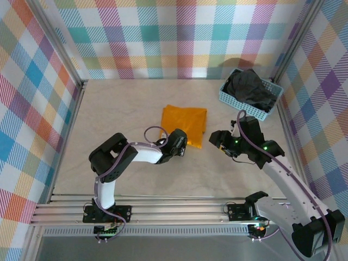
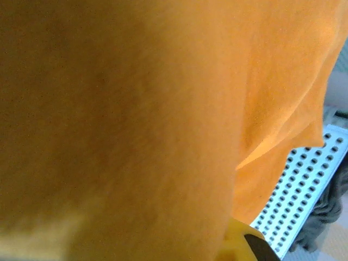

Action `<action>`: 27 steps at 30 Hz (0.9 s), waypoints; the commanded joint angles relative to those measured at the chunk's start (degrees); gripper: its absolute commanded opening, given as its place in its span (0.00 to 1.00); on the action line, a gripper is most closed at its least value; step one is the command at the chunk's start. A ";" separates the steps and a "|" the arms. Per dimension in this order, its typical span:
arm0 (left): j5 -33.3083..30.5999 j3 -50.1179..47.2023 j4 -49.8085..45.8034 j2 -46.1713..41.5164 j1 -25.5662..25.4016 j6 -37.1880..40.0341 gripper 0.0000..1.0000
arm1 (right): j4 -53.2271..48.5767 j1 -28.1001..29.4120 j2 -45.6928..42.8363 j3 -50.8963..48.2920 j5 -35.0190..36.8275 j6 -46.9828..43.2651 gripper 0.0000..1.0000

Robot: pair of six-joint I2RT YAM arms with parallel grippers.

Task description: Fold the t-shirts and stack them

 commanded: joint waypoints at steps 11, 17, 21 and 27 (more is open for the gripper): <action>2.28 -12.48 7.40 -7.64 25.58 1.27 0.00 | -0.02 0.26 1.08 1.85 -0.75 0.08 0.56; 7.54 -18.11 5.77 -14.05 39.82 5.34 0.00 | 1.80 0.28 2.90 1.42 -1.33 0.03 0.56; 15.38 -14.68 4.78 -12.50 48.14 13.81 0.00 | 2.99 0.26 4.02 1.32 -2.03 0.03 0.56; 31.59 3.04 -5.79 -0.44 57.60 34.12 0.00 | 4.11 0.27 5.99 2.09 -2.56 -0.29 0.56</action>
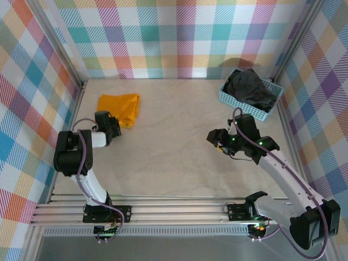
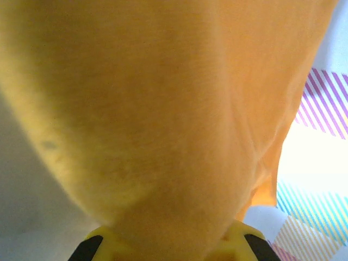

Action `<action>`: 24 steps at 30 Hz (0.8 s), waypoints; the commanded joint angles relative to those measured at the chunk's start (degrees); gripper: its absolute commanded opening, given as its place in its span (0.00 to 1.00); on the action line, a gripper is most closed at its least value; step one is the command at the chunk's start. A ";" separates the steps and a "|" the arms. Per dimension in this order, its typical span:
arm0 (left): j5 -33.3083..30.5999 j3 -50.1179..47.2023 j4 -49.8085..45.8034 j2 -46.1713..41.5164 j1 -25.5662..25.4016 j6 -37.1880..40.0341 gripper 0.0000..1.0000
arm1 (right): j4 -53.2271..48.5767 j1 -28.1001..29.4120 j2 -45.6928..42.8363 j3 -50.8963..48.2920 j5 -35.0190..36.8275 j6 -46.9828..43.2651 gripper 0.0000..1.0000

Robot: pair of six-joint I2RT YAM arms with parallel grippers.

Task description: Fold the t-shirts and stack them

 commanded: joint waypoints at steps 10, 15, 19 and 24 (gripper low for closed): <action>13.57 24.83 -11.99 15.10 5.09 16.40 0.00 | 3.93 0.32 4.73 2.95 -2.36 -1.53 0.56; 14.23 29.35 -11.11 18.09 3.00 13.61 0.00 | 10.64 0.29 5.22 2.83 -3.64 -1.74 0.56; 10.38 25.94 -12.72 13.66 1.72 14.24 0.46 | 11.65 0.35 7.64 4.92 -4.53 -1.58 0.56; 6.65 18.97 -14.17 4.24 0.18 15.36 0.58 | 12.52 0.76 7.55 4.31 -4.30 -0.61 0.56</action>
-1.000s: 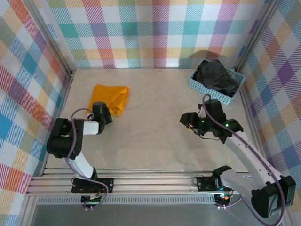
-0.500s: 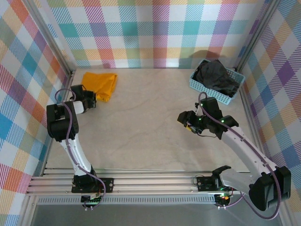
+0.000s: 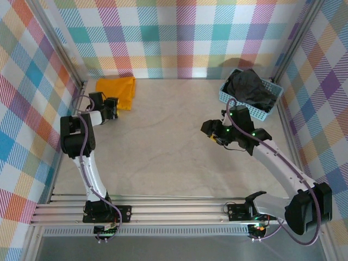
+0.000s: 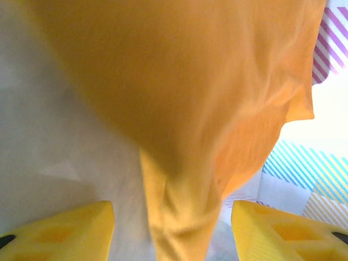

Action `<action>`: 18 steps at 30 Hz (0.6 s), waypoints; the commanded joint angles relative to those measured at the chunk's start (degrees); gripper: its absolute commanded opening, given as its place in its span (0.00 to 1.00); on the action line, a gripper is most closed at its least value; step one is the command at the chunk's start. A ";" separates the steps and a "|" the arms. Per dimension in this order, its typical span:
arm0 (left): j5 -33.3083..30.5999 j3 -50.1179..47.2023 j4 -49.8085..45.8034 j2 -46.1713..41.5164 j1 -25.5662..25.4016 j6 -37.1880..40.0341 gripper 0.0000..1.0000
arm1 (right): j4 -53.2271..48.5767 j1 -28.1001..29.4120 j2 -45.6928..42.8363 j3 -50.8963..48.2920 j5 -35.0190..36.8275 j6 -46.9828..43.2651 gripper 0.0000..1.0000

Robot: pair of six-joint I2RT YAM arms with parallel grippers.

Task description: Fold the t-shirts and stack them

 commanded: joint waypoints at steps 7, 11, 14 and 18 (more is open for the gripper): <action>-3.10 -6.87 -15.97 -25.22 -1.92 9.18 0.69 | 5.15 1.00 -5.86 -2.23 1.17 -2.76 0.57; -0.27 -12.92 -18.19 -41.63 -3.44 19.73 1.00 | 8.55 0.92 -15.12 -6.42 9.20 -4.06 0.86; -3.56 -17.26 -24.81 -53.23 -6.17 26.24 1.00 | 7.88 0.83 -18.76 -7.84 12.81 -3.70 1.00; -13.30 -19.83 -39.23 -64.00 -8.10 30.34 1.00 | -0.46 0.80 -21.90 -7.31 21.25 -5.88 1.00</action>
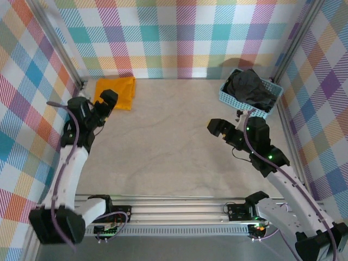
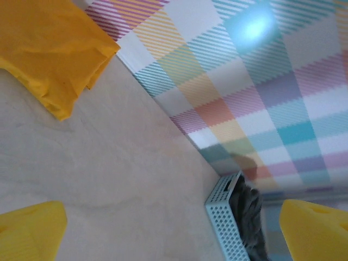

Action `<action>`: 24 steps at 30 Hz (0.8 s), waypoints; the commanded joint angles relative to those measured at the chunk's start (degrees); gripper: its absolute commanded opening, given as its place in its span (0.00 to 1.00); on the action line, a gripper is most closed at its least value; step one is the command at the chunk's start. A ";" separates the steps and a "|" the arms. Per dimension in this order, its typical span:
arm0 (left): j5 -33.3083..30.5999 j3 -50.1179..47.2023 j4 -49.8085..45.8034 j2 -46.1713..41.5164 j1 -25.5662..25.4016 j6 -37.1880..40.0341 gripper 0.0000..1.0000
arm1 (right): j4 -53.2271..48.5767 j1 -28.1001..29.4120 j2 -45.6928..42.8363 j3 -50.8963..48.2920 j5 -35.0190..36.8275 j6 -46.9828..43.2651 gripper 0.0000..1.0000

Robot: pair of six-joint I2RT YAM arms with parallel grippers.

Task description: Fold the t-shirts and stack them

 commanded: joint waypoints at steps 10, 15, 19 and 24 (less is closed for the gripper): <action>-32.81 -26.18 4.64 -18.64 -1.90 18.21 1.00 | 3.75 -5.23 -2.71 -11.91 39.36 -22.39 1.00; -30.54 -35.89 26.26 -9.86 -2.09 31.64 1.00 | 26.47 -9.89 2.62 -24.72 36.66 -33.00 1.00; -28.27 -36.61 39.04 3.27 -2.15 35.96 1.00 | 37.70 -13.22 11.23 -25.51 30.14 -36.49 1.00; -27.65 -34.81 51.06 16.58 -2.09 37.80 1.00 | 53.17 -17.50 22.48 -28.33 22.57 -38.93 1.00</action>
